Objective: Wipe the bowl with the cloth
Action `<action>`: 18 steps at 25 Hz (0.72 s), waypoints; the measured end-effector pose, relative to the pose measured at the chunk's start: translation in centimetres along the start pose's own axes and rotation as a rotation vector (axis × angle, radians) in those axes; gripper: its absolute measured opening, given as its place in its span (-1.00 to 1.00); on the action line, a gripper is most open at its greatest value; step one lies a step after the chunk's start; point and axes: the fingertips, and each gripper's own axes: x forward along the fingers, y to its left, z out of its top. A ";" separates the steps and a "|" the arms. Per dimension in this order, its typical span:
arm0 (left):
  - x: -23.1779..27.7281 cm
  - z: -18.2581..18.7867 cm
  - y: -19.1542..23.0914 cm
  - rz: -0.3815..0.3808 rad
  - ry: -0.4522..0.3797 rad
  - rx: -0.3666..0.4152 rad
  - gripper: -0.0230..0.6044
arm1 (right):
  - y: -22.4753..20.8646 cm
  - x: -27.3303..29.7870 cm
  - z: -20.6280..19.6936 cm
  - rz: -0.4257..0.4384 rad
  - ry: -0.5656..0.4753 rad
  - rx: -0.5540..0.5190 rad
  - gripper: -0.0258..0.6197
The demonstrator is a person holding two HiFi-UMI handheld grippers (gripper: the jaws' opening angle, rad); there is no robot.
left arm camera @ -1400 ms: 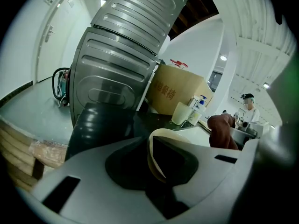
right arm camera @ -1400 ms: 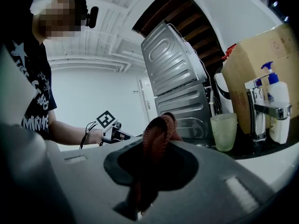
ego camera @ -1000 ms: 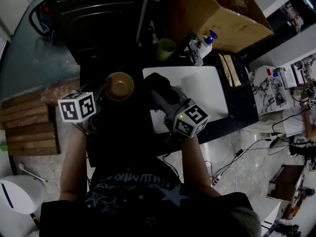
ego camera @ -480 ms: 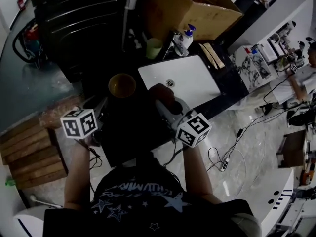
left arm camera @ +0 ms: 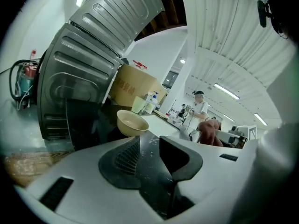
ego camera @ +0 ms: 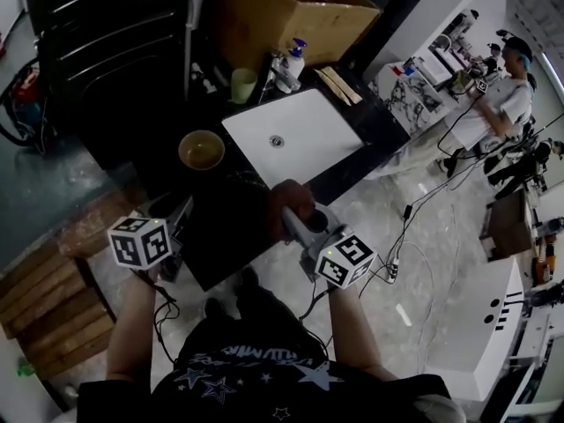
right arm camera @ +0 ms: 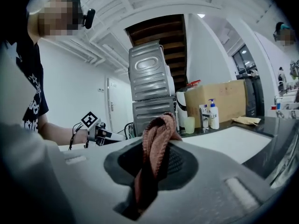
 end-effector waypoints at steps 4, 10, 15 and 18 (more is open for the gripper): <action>-1.1 -0.3 -2.1 0.004 -0.036 0.045 -0.56 | 1.2 -1.5 -0.9 0.006 0.017 0.010 -0.73; -3.3 -1.3 -7.0 0.006 -0.090 0.140 -0.56 | 2.4 -4.3 -0.6 0.035 0.019 -0.028 -0.73; -5.1 -4.7 -11.9 0.031 -0.082 0.160 -0.56 | 3.0 -8.9 -0.9 0.066 -0.018 0.011 -0.73; -6.0 -6.8 -14.5 0.045 -0.092 0.137 -0.56 | 3.8 -11.5 -2.2 0.074 -0.014 0.025 -0.73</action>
